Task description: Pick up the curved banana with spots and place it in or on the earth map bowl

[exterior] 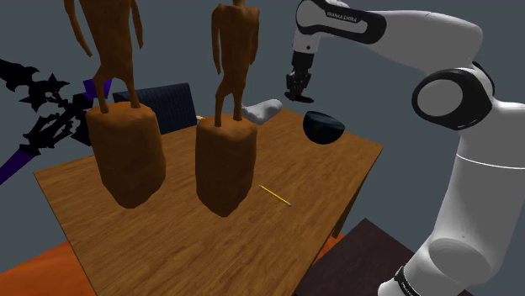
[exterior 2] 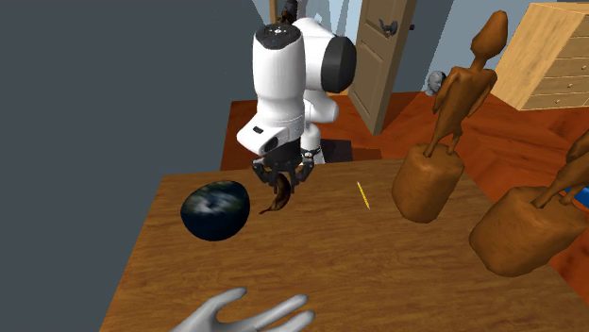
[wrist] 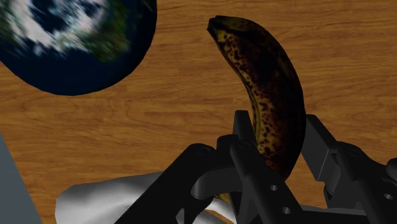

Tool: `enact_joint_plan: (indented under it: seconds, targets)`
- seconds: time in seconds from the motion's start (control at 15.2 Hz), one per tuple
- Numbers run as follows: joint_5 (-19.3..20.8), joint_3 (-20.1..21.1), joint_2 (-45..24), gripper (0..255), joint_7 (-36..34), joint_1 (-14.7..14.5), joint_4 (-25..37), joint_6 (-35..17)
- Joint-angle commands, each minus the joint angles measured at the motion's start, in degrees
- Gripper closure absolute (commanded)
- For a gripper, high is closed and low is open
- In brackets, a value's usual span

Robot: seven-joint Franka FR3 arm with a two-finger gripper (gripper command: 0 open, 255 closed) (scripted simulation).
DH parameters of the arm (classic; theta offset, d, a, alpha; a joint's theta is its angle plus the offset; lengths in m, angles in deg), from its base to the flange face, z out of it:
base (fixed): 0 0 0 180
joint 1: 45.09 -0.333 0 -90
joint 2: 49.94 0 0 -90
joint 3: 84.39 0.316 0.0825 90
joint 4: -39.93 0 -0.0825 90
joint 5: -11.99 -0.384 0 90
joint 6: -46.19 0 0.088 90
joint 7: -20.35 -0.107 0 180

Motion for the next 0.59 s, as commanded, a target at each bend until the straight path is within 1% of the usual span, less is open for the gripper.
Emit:
enact_joint_plan:
  seconds: [0.0, 0.26, 0.53]
  targets:
    - [-0.2, -0.7, 0.0, 255, 2.2, 1.5, 0.4, 0.3]
    - [-0.6, -2.4, -0.9, 255, 7.3, 5.0, 1.9, 0.9]
    - [-1.2, -4.1, -3.1, 255, 12.3, 8.6, 5.3, 2.1]
